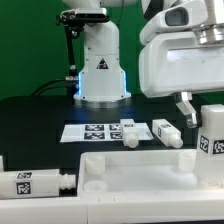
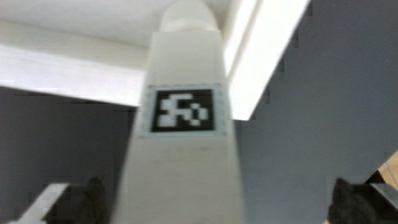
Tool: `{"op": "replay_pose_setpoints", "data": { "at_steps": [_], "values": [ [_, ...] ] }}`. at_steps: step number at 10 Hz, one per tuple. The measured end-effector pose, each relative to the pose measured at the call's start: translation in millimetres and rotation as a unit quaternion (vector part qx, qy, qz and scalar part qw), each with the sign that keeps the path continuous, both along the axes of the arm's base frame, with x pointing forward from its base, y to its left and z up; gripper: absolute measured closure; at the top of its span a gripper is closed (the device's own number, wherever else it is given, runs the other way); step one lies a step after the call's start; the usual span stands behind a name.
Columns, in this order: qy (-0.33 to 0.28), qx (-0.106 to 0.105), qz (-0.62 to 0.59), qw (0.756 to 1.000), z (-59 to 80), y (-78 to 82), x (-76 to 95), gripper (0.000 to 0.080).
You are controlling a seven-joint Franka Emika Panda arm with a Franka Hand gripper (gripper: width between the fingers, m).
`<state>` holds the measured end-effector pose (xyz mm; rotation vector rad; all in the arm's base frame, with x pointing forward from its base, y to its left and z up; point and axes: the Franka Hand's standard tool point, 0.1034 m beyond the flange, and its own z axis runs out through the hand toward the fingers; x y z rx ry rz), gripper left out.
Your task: Assemble desk
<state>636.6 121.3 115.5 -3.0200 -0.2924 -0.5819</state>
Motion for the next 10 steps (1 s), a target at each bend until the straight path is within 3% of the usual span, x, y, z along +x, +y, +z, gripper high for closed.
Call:
{"op": "replay_pose_setpoints", "data": {
  "at_steps": [2, 6, 7, 8, 9, 10],
  "values": [
    [0.091, 0.0, -0.014, 0.996, -0.2, 6.7, 0.5, 0.0152],
    [0.241, -0.015, -0.004, 0.97, 1.5, -16.3, -3.7, 0.0151],
    [0.232, -0.013, -0.011, 0.973, 1.7, -15.1, 2.8, 0.0151],
    [0.233, -0.013, -0.011, 0.972, 1.2, -15.4, 1.9, 0.0274],
    [0.234, -0.011, -0.025, 0.972, 0.9, -15.2, 1.8, 0.0274],
    [0.237, -0.004, -0.072, 0.969, 0.6, -14.6, 1.6, 0.0457]
  ]
}}
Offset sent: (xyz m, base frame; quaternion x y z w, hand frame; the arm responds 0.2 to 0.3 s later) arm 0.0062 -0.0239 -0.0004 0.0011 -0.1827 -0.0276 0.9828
